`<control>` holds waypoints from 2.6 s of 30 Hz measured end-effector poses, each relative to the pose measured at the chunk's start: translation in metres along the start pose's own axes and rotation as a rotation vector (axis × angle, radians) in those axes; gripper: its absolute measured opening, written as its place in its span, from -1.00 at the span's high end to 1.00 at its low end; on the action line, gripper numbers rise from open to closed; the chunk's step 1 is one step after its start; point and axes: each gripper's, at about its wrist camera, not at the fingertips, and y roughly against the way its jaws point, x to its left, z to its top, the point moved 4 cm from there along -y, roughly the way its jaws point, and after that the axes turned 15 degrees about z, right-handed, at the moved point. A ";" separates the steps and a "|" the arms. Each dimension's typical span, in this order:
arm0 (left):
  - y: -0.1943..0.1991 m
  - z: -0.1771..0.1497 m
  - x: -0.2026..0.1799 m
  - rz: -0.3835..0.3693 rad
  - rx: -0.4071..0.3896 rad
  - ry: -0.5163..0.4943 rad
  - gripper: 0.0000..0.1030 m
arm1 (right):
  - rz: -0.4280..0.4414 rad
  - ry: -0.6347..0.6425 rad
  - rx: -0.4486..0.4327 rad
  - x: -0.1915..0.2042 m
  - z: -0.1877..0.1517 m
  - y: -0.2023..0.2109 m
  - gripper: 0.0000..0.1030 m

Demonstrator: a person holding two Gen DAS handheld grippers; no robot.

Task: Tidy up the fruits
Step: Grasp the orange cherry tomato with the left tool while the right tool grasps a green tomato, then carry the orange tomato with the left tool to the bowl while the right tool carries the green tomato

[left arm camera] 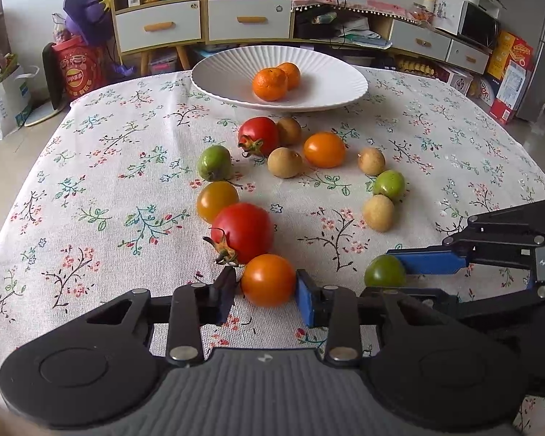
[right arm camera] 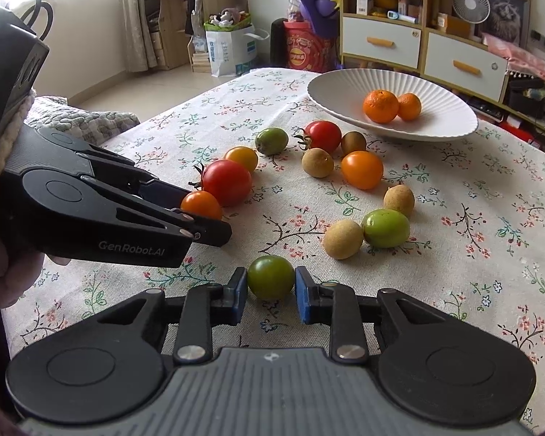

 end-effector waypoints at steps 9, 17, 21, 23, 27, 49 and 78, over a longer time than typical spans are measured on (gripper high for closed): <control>0.000 0.000 0.000 0.004 0.001 -0.002 0.35 | 0.003 0.000 0.000 0.000 0.000 0.000 0.53; 0.001 0.000 0.000 -0.002 0.005 0.004 0.49 | 0.006 -0.005 -0.009 0.002 0.003 0.001 0.53; 0.001 0.000 0.001 -0.009 0.012 0.017 0.50 | 0.009 -0.009 -0.023 0.001 0.006 0.004 0.53; 0.002 0.001 0.002 -0.013 0.014 0.022 0.50 | 0.011 -0.011 -0.029 0.000 0.008 0.006 0.53; 0.005 0.003 0.001 -0.016 0.009 0.022 0.50 | 0.009 -0.020 -0.046 -0.002 0.012 0.011 0.53; 0.018 0.045 0.002 -0.041 -0.091 0.060 0.50 | -0.013 -0.074 -0.144 -0.036 0.050 0.033 0.52; -0.069 0.163 0.006 -0.076 -0.160 0.105 0.50 | -0.120 -0.064 -0.170 -0.130 0.099 0.000 0.52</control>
